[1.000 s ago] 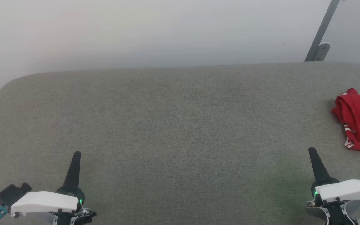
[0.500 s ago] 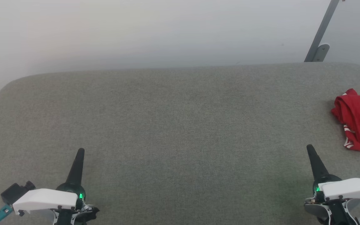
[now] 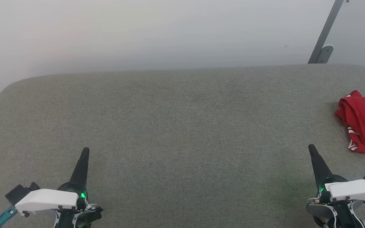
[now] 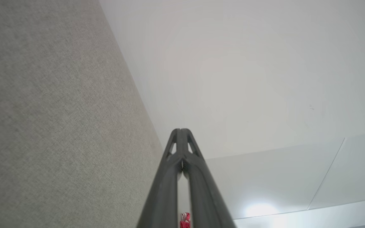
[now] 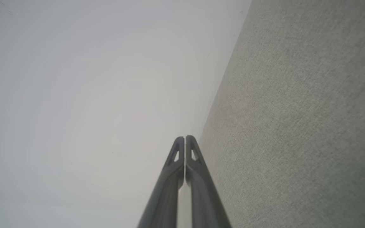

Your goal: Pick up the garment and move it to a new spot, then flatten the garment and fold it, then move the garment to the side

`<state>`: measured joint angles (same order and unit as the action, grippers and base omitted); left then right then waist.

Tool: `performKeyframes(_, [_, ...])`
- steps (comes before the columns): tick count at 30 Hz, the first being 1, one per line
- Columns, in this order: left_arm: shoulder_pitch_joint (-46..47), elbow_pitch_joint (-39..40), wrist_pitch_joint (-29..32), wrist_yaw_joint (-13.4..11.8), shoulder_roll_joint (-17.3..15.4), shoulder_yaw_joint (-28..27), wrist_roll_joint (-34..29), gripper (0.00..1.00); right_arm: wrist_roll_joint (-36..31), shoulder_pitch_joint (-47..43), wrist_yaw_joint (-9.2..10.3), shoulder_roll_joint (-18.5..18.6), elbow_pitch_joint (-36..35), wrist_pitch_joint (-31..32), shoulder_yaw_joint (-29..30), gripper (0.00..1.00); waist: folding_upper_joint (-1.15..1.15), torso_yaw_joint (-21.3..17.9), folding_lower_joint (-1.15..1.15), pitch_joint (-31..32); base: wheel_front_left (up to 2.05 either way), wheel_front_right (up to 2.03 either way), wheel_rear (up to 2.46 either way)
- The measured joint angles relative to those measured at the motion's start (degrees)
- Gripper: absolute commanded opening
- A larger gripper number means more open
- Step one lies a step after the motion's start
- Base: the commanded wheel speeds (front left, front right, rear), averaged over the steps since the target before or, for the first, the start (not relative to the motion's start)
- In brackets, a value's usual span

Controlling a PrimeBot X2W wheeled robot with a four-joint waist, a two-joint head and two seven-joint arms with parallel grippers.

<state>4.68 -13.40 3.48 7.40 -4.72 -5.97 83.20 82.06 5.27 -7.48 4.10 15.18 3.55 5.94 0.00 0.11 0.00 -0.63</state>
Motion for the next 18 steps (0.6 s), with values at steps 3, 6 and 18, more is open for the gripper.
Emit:
performKeyframes(3, [0.0, -0.1, 0.4, 0.0, 0.1, -0.1, 0.7, 0.00, 0.8, 0.0, -0.01, -0.1, -0.1, 0.2, 0.0, 0.00, 0.00, 0.0, 0.00, 0.0, 0.00, 0.00, 0.00])
performKeyframes(6, [0.1, -0.1, 0.6, 0.0, 0.4, -0.1, 2.0, 0.00, 2.0, 0.0, -0.01, -0.2, -0.1, 0.6, 0.1, 0.00, 0.00, 0.0, 0.00, 0.1, 0.00, 0.00, 0.00])
performKeyframes(18, [0.6, -0.4, 2.0, 0.0, 1.2, -0.3, 5.7, 0.00, 6.3, 0.4, -0.01, -0.7, -0.6, 1.8, 0.3, 0.00, 0.00, -0.1, 0.00, 0.3, 0.00, 0.00, 0.00])
